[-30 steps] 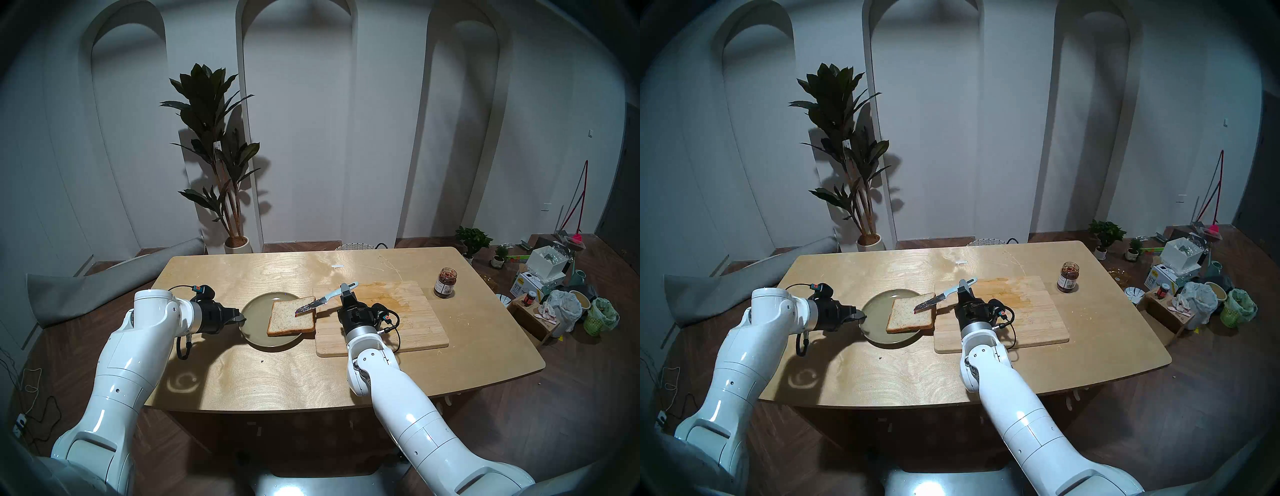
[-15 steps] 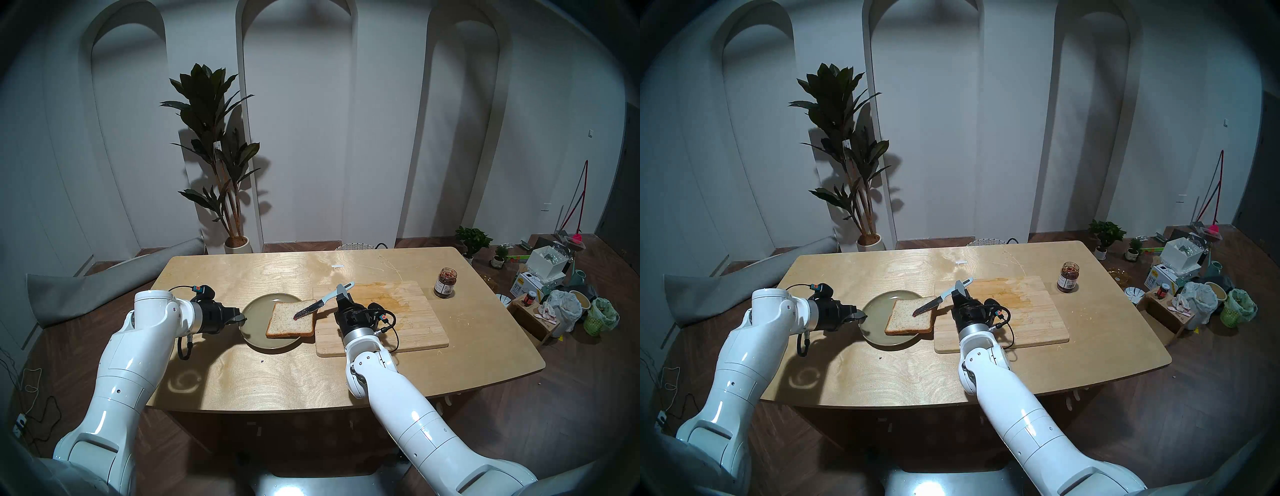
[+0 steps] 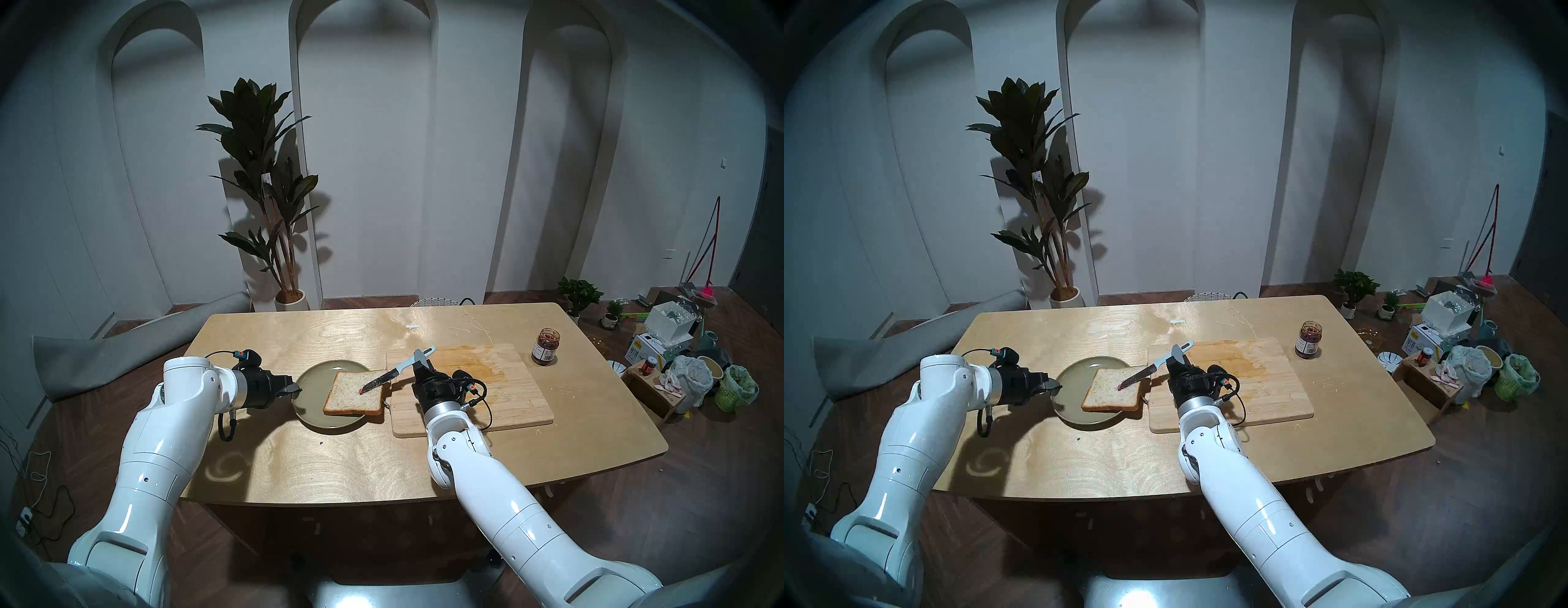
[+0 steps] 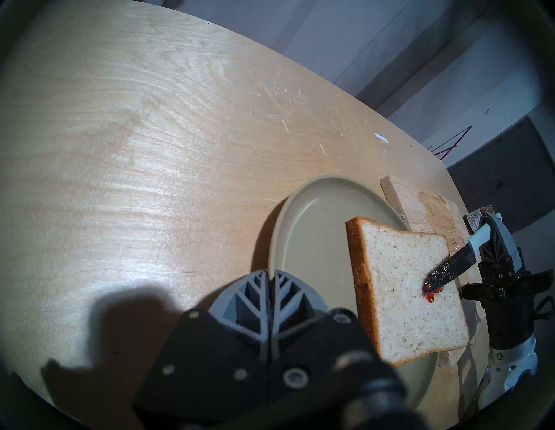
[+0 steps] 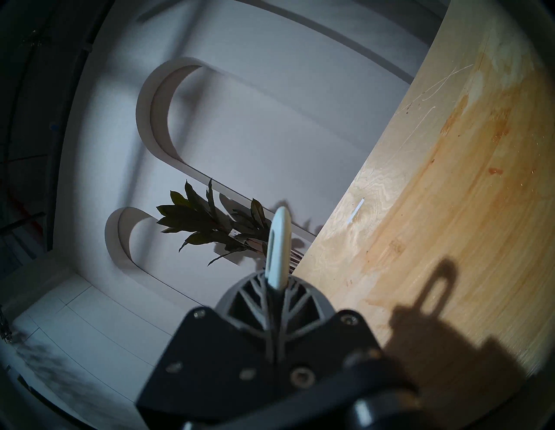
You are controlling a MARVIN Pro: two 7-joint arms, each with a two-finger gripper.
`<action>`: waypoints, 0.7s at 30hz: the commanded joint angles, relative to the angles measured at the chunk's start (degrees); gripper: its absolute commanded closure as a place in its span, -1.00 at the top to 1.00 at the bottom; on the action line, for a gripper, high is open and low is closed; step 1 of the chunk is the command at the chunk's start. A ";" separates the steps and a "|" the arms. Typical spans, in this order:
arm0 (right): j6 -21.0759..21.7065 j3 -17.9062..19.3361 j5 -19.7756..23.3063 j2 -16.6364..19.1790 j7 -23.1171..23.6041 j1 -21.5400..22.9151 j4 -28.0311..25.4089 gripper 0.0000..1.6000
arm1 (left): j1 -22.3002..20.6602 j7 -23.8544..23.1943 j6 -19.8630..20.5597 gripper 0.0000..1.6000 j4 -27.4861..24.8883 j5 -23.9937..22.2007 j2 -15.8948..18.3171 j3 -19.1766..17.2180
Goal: Spread jam over the slice of bread with the knife
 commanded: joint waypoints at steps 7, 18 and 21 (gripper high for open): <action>1.25 1.34 -1.99 4.07 -4.10 -1.49 -6.13 -1.00 | -1.30 -0.06 -0.76 -1.00 -0.18 -0.06 0.66 -0.46; 1.61 3.22 -1.33 4.38 -5.36 -0.92 -9.80 -1.00 | -1.55 -0.36 -0.98 -1.00 0.33 -0.13 1.29 -0.23; 2.48 4.33 -0.11 4.54 -6.11 -0.80 -11.33 -1.00 | -1.74 -0.34 -1.00 -1.00 0.51 -0.12 1.35 -0.12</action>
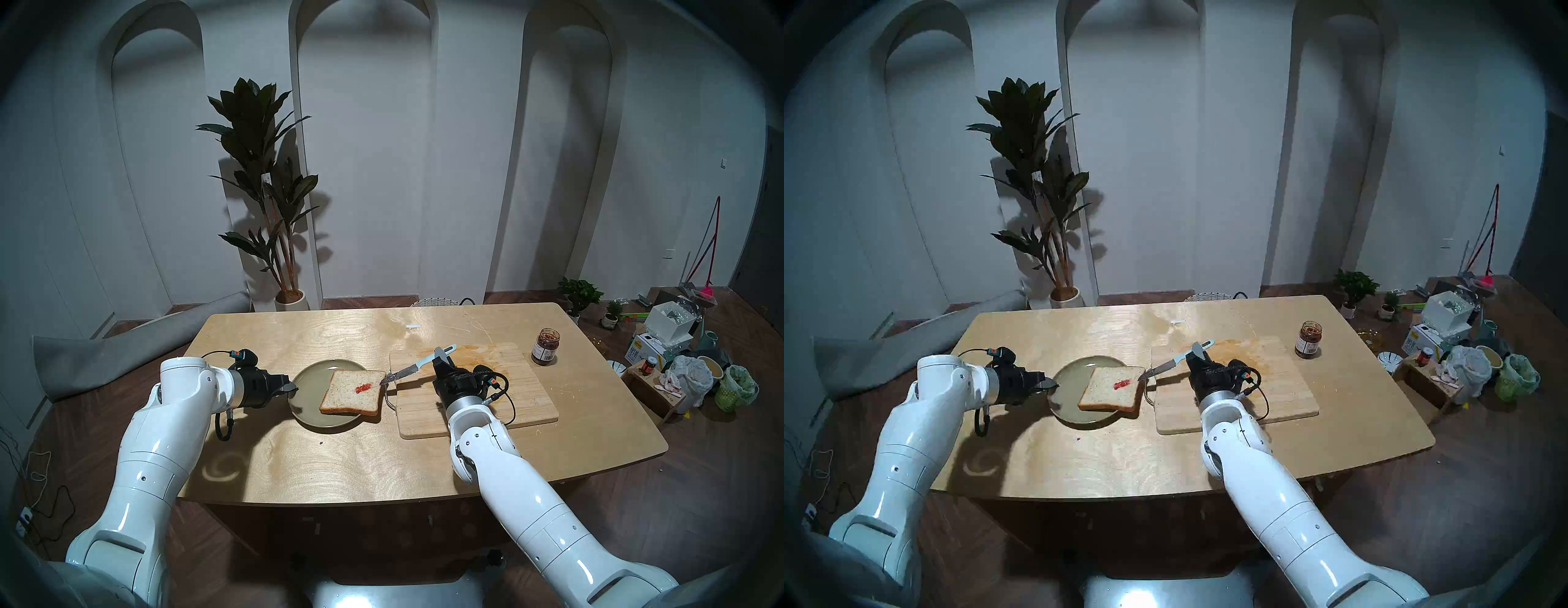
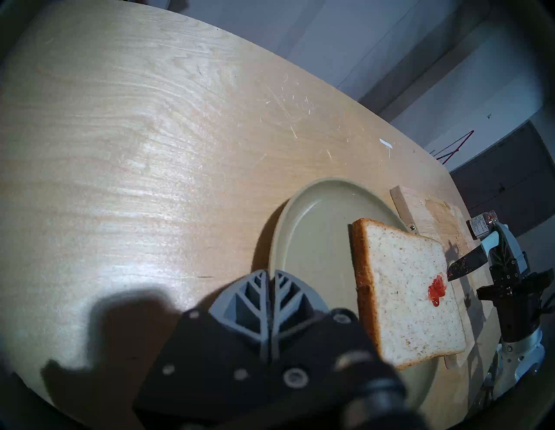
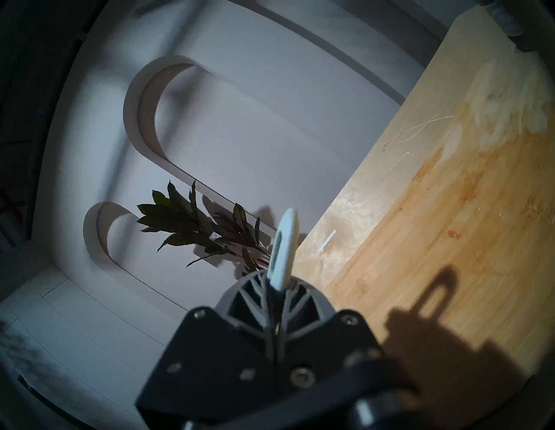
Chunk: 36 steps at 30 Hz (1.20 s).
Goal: Spread jam over the slice of bread with the knife
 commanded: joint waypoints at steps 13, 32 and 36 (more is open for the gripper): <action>1.93 3.70 4.78 0.77 -1.68 0.14 -8.48 -1.00 | -1.47 0.04 -0.56 1.00 -2.68 -0.41 0.91 -0.99; 3.99 8.23 8.91 2.59 -3.45 0.85 -14.30 -1.00 | 1.68 -2.93 -12.94 1.00 -17.42 -0.87 3.62 -9.51; 4.63 10.15 10.50 3.46 -4.58 -0.10 -15.78 -1.00 | 2.93 -3.04 -16.37 1.00 -20.29 -0.49 2.69 -10.61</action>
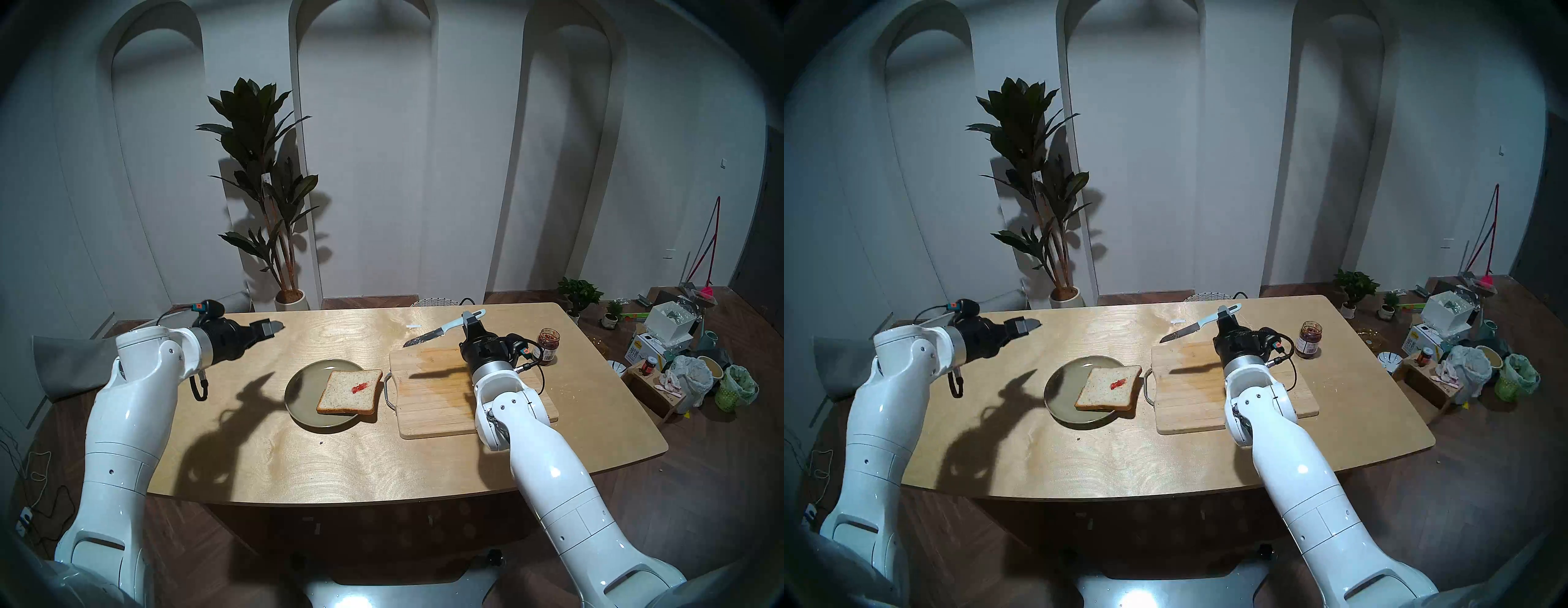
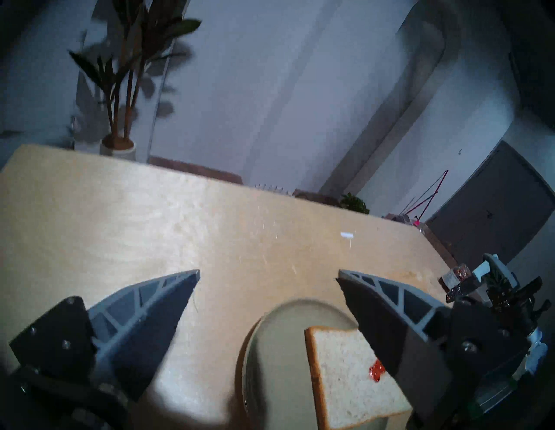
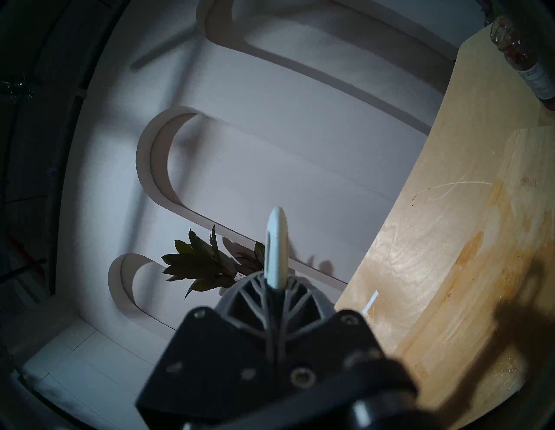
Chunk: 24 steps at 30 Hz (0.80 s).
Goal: Spread jam over the slice of bread with the knife
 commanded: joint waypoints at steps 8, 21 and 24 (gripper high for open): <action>2.18 8.31 6.55 3.39 -5.51 -4.10 -7.08 -1.00 | 6.73 0.56 -12.32 1.00 -12.30 2.35 -2.26 -5.14; 10.28 19.35 15.86 10.37 -12.02 -8.75 -9.68 -1.00 | 13.06 3.93 -19.00 1.00 -18.48 3.41 -8.04 -8.54; 12.61 21.39 18.00 11.57 -13.22 -9.73 -9.28 -1.00 | 14.25 4.66 -20.98 1.00 -19.65 4.09 -9.35 -8.39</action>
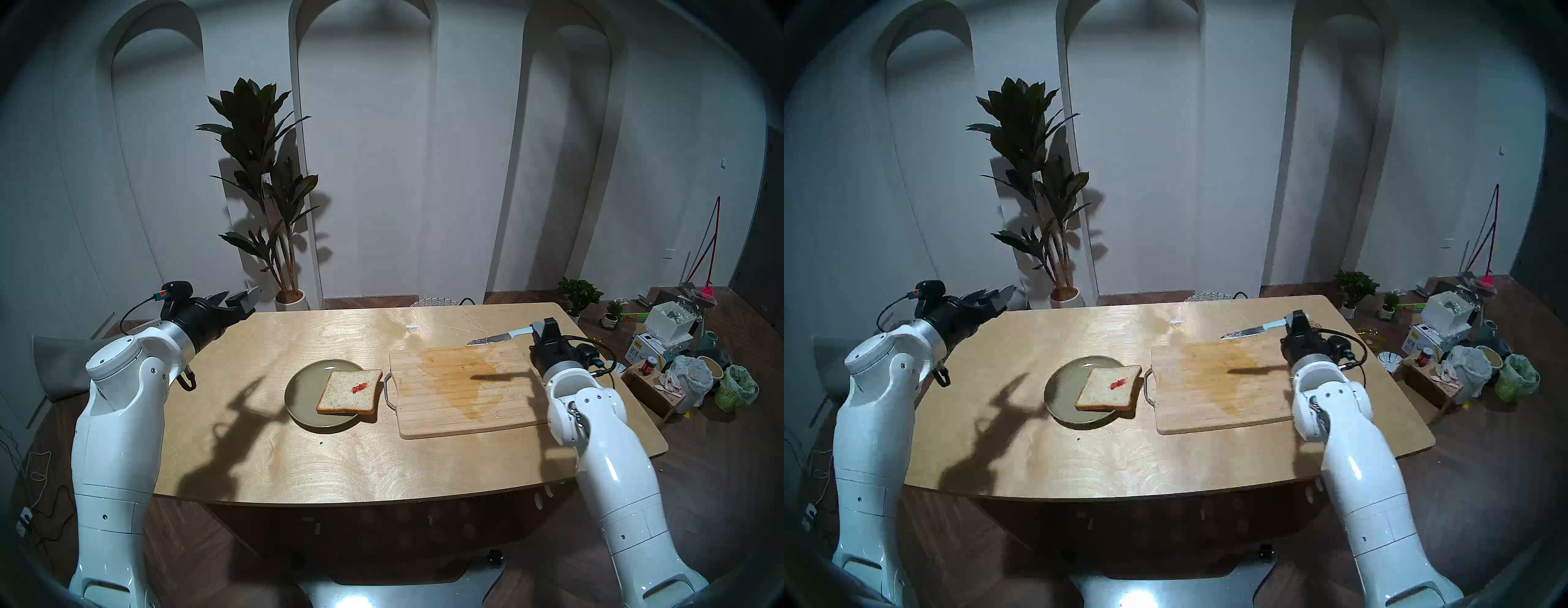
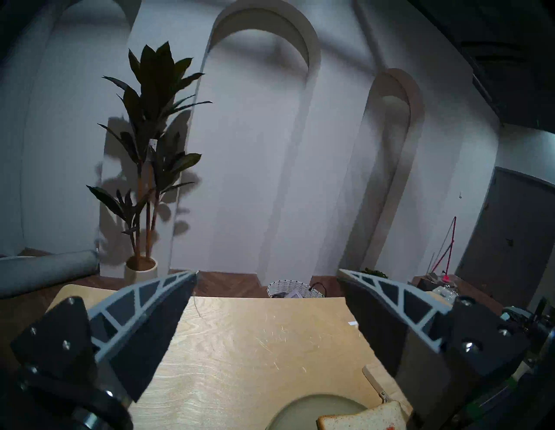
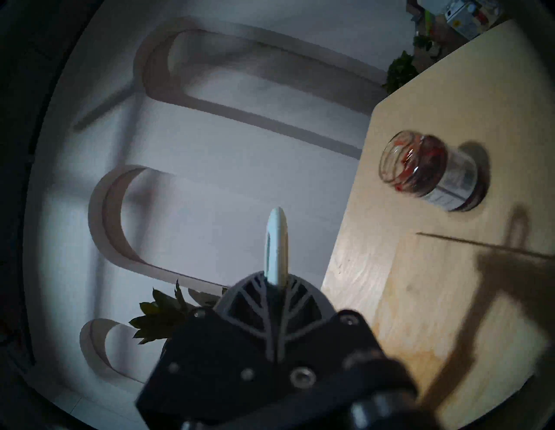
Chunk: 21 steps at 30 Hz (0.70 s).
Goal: Spread jam over the slice of bread with the knife
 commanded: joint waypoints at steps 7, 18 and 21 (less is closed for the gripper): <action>11.46 7.59 10.05 6.44 -3.08 -4.32 -0.57 -1.00 | 5.47 4.74 -10.36 1.00 -6.49 3.87 -7.28 0.30; 22.82 10.99 17.44 10.45 -1.58 -4.26 4.16 -1.00 | 8.45 11.35 -20.09 1.00 -8.26 9.79 -14.11 3.08; 25.91 11.83 19.46 10.74 -0.20 -3.33 6.42 -1.00 | 8.88 13.00 -22.73 1.00 -8.54 11.89 -15.87 4.05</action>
